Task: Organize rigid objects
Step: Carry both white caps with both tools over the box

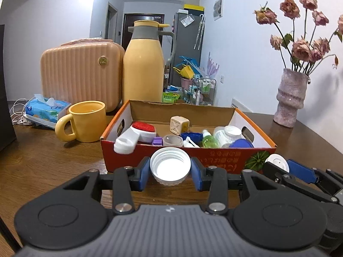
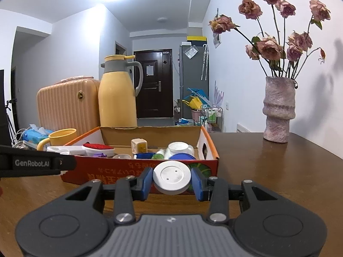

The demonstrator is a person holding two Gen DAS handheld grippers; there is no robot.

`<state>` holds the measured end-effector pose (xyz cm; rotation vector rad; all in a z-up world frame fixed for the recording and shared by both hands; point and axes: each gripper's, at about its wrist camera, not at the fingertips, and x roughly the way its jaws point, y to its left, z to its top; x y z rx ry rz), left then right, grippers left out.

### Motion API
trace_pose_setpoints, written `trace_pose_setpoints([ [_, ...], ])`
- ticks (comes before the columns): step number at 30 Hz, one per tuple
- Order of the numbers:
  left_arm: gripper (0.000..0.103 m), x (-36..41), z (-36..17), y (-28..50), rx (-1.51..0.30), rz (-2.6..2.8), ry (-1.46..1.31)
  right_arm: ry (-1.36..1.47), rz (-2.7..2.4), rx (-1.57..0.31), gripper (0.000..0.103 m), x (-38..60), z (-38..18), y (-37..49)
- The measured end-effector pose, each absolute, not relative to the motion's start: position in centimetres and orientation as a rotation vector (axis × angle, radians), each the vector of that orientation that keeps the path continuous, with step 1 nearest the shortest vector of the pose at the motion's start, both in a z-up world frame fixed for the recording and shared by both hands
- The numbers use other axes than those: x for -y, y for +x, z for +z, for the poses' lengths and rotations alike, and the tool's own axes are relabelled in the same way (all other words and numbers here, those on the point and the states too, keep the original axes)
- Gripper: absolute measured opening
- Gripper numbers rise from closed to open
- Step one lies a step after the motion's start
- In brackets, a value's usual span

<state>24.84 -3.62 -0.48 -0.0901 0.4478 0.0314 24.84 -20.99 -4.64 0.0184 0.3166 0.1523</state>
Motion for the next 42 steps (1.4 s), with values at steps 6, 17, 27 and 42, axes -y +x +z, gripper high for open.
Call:
trace_pose_setpoints([
  [6,0.041,3.1,0.2,25.6,-0.426,0.050,-0.099,0.010,0.158,-0.296,0.038,20.0,-3.9,25.8],
  [17,0.041,3.0,1.0,28.5,-0.414,0.073,-0.119,0.031,0.156,-0.274,0.038,19.3,-3.2,28.6],
  [27,0.041,2.7,1.0,31.7,-0.413,0.098,-0.137,0.047,0.155,-0.261,0.038,19.1,-3.3,31.6],
  [42,0.041,3.1,0.0,36.3,-0.432,0.111,-0.114,0.042,0.169,-0.264,0.038,18.9,-3.7,36.4],
])
